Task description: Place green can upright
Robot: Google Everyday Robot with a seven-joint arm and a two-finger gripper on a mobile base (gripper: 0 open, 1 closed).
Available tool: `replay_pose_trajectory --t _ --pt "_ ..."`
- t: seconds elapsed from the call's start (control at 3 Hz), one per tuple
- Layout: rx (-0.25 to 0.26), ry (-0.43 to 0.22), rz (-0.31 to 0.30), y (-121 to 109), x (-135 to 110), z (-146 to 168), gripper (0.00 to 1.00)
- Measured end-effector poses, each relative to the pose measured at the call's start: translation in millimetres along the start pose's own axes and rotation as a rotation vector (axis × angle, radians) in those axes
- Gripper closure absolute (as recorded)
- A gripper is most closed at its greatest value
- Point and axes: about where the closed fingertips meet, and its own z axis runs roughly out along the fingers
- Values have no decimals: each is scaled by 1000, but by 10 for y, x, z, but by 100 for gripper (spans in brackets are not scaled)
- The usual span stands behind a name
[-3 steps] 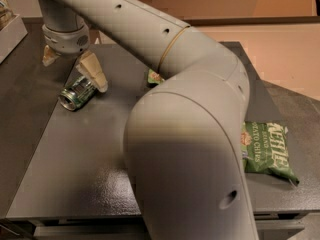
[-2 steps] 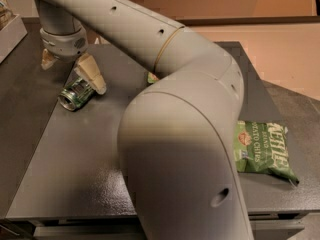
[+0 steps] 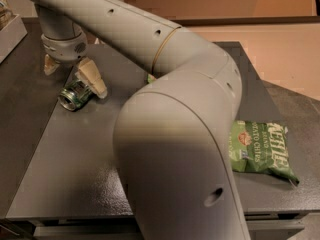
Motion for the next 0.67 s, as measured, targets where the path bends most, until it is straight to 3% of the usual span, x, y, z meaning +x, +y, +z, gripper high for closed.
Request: replay_pose_trajectory --t 0.67 --pt "-22 -14 6 40 -68 41 0"
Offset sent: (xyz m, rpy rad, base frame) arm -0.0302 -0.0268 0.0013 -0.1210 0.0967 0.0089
